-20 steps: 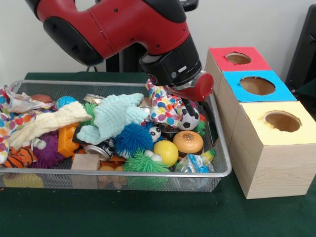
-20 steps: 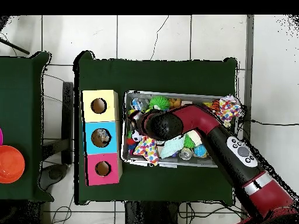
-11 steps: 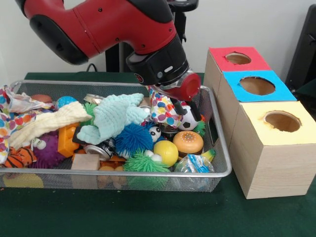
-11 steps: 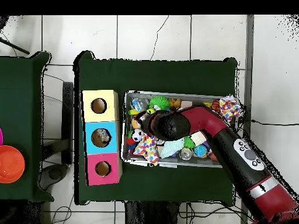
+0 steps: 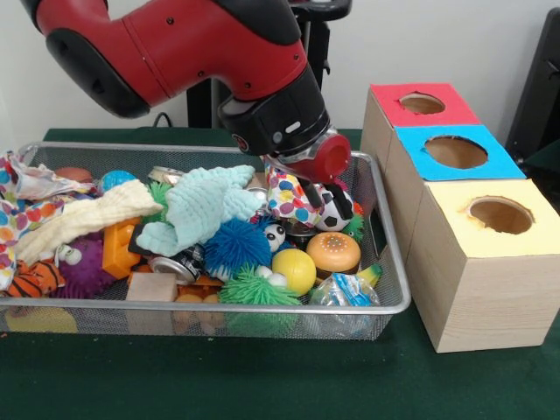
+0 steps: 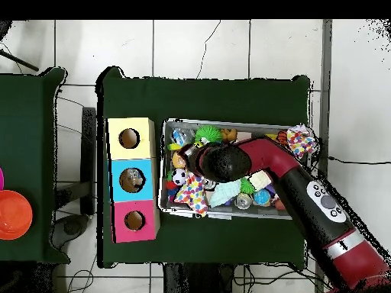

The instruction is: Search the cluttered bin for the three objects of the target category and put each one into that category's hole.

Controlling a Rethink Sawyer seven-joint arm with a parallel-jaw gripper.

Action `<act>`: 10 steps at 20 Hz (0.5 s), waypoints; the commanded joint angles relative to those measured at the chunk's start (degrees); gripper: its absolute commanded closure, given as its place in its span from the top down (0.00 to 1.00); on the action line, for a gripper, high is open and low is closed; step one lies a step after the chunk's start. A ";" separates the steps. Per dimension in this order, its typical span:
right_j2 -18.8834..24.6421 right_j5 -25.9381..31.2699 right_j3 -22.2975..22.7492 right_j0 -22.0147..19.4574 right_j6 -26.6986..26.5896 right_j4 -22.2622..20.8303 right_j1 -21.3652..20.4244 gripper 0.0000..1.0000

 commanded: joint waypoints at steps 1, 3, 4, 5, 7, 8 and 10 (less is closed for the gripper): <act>-3.67 2.38 -8.44 0.89 -15.79 -3.56 6.35 1.00; -3.95 1.56 -9.03 0.81 -16.05 -4.18 7.49 1.00; -4.04 1.31 -9.34 0.95 -16.13 -4.53 7.83 1.00; -4.17 1.23 -9.31 1.03 -15.97 -4.77 8.02 1.00; -4.34 1.28 -10.37 1.28 -16.29 -5.08 8.98 1.00; -4.37 1.19 -10.83 1.28 -16.41 -5.17 9.62 1.00; -4.32 0.69 -11.31 1.21 -16.52 -5.58 10.35 1.00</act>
